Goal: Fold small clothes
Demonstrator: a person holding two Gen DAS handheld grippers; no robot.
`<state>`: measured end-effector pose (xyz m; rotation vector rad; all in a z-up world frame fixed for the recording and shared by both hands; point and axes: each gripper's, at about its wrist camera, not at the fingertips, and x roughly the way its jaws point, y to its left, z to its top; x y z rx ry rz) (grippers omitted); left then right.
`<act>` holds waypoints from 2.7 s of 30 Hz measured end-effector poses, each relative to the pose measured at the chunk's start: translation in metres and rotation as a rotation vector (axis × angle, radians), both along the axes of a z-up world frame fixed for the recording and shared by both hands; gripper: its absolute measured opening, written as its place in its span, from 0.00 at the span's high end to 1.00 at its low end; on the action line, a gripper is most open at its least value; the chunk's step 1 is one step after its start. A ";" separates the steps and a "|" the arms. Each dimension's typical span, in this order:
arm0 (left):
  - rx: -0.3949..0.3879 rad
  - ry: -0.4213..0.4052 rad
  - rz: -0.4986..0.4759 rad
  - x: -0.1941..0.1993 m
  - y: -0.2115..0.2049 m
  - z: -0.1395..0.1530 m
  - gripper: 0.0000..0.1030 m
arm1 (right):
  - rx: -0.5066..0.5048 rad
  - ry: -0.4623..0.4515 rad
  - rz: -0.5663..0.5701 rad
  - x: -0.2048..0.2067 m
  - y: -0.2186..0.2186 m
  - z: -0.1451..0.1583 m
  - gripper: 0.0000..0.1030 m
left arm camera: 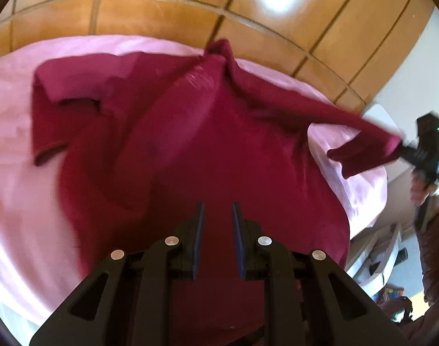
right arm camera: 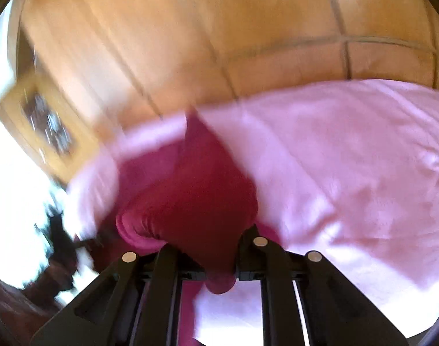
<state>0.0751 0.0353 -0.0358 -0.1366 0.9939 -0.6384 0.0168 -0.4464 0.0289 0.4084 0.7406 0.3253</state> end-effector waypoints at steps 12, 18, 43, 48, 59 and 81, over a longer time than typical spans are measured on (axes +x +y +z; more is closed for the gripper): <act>-0.028 -0.079 0.058 0.001 0.021 0.024 0.61 | 0.265 0.264 -0.505 0.148 -0.164 -0.053 0.08; 0.038 -0.101 0.414 0.032 0.122 0.029 0.58 | 0.202 0.159 -0.738 0.114 -0.189 -0.033 0.08; 0.479 -0.124 0.609 0.149 0.227 0.011 0.97 | -0.386 0.152 0.038 0.082 0.136 -0.136 0.05; 0.611 -0.100 0.743 0.155 0.291 0.027 0.85 | -0.424 0.136 0.035 0.075 0.140 -0.135 0.02; 0.328 -0.229 0.544 0.159 0.202 0.044 0.34 | -0.455 -0.020 0.056 0.099 0.126 -0.054 0.10; 0.371 -0.234 -0.002 0.247 0.005 -0.028 0.95 | -0.697 0.048 0.049 0.234 0.121 -0.061 0.93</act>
